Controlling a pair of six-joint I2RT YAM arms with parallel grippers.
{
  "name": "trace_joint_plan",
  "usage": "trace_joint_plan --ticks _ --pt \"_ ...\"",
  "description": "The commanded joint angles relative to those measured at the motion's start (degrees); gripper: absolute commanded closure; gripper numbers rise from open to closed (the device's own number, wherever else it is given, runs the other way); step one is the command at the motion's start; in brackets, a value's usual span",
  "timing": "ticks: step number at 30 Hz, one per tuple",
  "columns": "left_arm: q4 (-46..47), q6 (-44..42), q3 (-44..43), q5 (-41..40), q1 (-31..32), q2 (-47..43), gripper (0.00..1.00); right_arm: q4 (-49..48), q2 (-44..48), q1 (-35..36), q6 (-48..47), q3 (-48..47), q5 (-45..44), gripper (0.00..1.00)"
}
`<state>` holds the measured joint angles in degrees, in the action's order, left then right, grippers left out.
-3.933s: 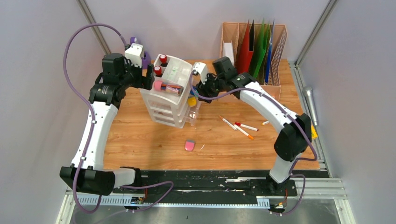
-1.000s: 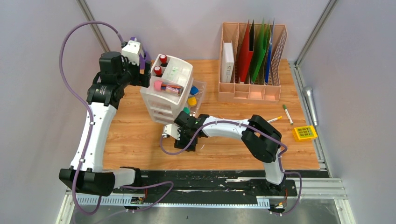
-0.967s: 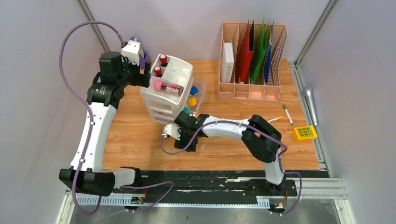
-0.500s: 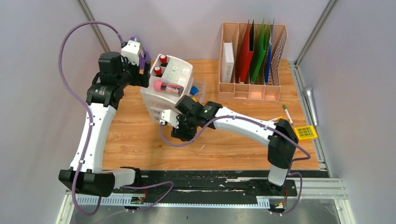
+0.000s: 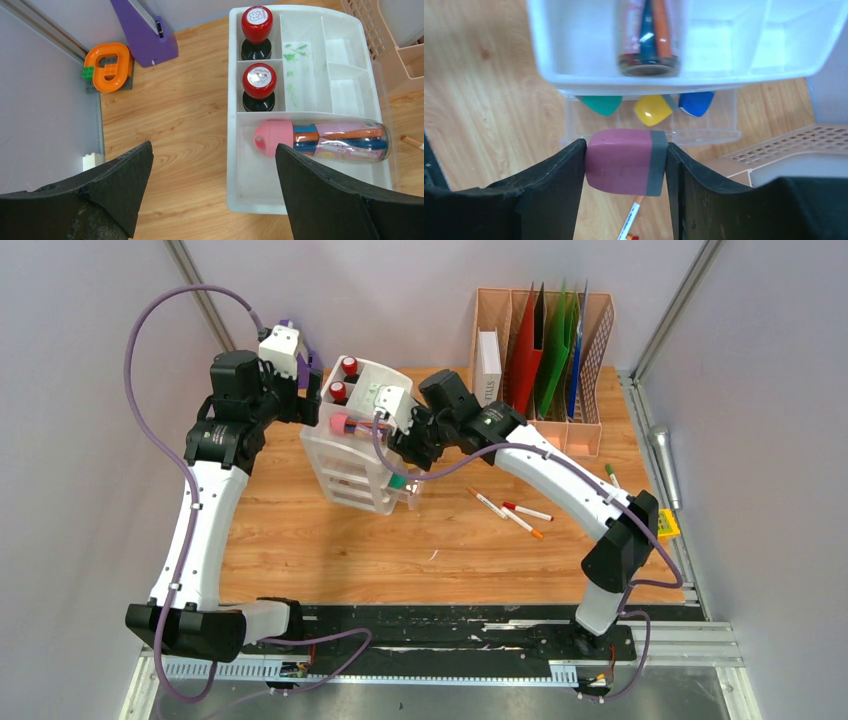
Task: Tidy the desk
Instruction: Pick up the stationery from the center of the board, then place the stationery in the drawer.
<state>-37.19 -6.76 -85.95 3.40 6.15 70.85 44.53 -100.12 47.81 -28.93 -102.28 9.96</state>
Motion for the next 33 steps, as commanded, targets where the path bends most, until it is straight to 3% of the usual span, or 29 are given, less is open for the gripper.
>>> trace_joint_plan --ticks 1,16,24,29,33 --pt "2.47 0.58 -1.8 -0.05 -0.39 -1.7 0.0 -1.26 -3.73 -2.88 -0.37 -3.56 0.42 0.75" --pt "2.18 0.69 -2.27 0.29 -0.44 -1.72 0.0 -3.4 -13.17 -6.59 -3.06 -7.32 3.66 0.71" --pt "2.11 0.47 -2.07 0.11 -0.38 -1.9 0.0 -3.55 -13.84 -6.59 -2.25 -6.57 3.49 0.33" --pt "2.36 0.65 -1.7 0.33 -0.43 -2.01 0.0 -4.39 -11.92 -6.64 -2.07 -5.45 2.28 0.16" --pt "2.33 0.6 -1.64 0.45 -0.39 -2.1 0.0 -5.1 -9.23 -7.12 -2.18 -3.16 0.79 0.13"
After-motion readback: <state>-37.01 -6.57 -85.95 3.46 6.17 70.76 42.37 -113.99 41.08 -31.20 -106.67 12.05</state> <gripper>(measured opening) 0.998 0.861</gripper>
